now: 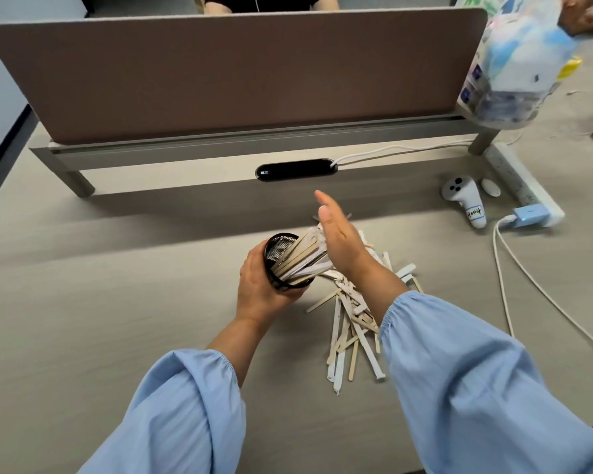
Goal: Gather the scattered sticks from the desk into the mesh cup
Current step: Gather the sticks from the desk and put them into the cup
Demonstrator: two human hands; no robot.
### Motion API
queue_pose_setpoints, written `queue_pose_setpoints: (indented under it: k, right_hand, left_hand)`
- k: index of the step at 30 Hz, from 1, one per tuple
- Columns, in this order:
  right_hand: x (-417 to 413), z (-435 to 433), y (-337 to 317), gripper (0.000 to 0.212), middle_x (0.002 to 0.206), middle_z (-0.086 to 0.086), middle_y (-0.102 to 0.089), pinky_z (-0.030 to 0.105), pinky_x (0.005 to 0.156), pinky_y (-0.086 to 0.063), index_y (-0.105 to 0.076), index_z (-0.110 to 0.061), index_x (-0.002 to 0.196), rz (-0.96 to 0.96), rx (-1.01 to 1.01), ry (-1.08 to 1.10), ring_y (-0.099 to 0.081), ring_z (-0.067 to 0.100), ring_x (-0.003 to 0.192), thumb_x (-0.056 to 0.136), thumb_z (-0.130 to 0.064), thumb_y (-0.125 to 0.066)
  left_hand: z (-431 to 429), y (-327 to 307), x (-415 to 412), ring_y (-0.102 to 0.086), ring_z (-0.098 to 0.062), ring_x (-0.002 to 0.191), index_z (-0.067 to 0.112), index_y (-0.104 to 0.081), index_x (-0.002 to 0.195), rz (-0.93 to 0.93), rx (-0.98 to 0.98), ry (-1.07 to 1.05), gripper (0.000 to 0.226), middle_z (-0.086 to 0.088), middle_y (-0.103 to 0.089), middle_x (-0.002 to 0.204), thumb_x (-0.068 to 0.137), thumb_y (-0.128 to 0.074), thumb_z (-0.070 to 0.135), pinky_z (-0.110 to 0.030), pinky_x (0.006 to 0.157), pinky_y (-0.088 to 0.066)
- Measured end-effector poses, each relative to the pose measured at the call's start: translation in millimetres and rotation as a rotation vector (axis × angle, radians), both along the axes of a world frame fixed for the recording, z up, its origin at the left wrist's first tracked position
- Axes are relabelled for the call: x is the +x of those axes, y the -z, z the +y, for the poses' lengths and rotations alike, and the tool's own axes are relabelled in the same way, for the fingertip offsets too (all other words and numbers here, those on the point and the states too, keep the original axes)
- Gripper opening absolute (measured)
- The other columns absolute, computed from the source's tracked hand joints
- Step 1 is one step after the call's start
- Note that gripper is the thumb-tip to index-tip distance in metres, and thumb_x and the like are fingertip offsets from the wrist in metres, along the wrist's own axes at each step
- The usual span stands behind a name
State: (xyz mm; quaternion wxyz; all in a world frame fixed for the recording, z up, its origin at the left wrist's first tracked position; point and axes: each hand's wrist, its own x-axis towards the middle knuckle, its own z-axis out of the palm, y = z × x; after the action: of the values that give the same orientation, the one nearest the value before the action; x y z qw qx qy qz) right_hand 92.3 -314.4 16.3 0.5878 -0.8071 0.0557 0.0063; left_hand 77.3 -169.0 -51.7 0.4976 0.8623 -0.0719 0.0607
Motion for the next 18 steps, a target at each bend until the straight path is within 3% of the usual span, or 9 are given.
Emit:
queue_pose_setpoints:
  k: [4,8,11,13,18]
  right_hand:
    - [-1.1,-26.6,9.3,0.038,0.139,0.007,-0.049,0.022,0.101,-0.033,-0.045,-0.010,0.134,0.077,-0.134,0.217,-0.044,0.018,0.130,0.099,-0.006,-0.033]
    - [-16.9,-58.2,25.1,0.057,0.135,0.008,-0.055,0.033,0.102,-0.043,-0.055,-0.014,0.128,0.325,-0.456,0.136,-0.051,0.025,0.125,0.083,0.016,-0.036]
    - [-37.5,-77.5,36.6,0.062,0.141,0.007,-0.051,0.036,0.102,-0.044,-0.049,-0.021,0.135,0.478,-0.740,-0.090,-0.050,0.027,0.126,0.083,0.012,-0.048]
    - [-49.4,-86.0,46.7,0.057,0.134,0.008,-0.056,0.037,0.097,-0.047,-0.054,-0.022,0.130,0.508,-0.866,-0.175,-0.055,0.028,0.120,0.081,0.006,-0.058]
    - [-61.4,-98.0,56.5,0.034,0.120,0.012,-0.061,0.036,0.092,-0.045,-0.061,-0.023,0.119,0.436,-1.080,-0.185,-0.056,0.031,0.111,0.088,-0.012,-0.059]
  left_hand:
    - [-11.2,2.7,1.4,-0.050,-0.022,0.108,0.011,-0.049,0.122,0.007,0.018,-0.028,0.089,-0.005,-0.055,0.116,0.049,-0.074,0.053,-0.033,0.098,-0.039]
    - [-27.0,1.5,-0.6,-0.048,-0.025,0.108,0.008,-0.047,0.123,-0.015,0.045,-0.033,0.087,-0.010,-0.053,0.117,0.052,-0.088,0.034,-0.032,0.096,-0.037]
    - [-37.4,1.4,-4.7,-0.047,-0.025,0.109,0.007,-0.045,0.125,-0.023,0.052,-0.018,0.088,-0.012,-0.052,0.119,0.053,-0.088,0.031,-0.037,0.098,-0.039]
    - [-43.7,1.5,-8.0,-0.046,-0.025,0.110,0.006,-0.044,0.126,-0.021,0.054,-0.011,0.089,-0.013,-0.052,0.120,0.053,-0.088,0.030,-0.038,0.099,-0.039]
    - [-51.0,3.9,-14.8,-0.047,-0.027,0.109,0.006,-0.044,0.126,-0.014,0.062,-0.021,0.090,-0.012,-0.052,0.119,0.052,-0.088,0.031,-0.043,0.099,-0.040]
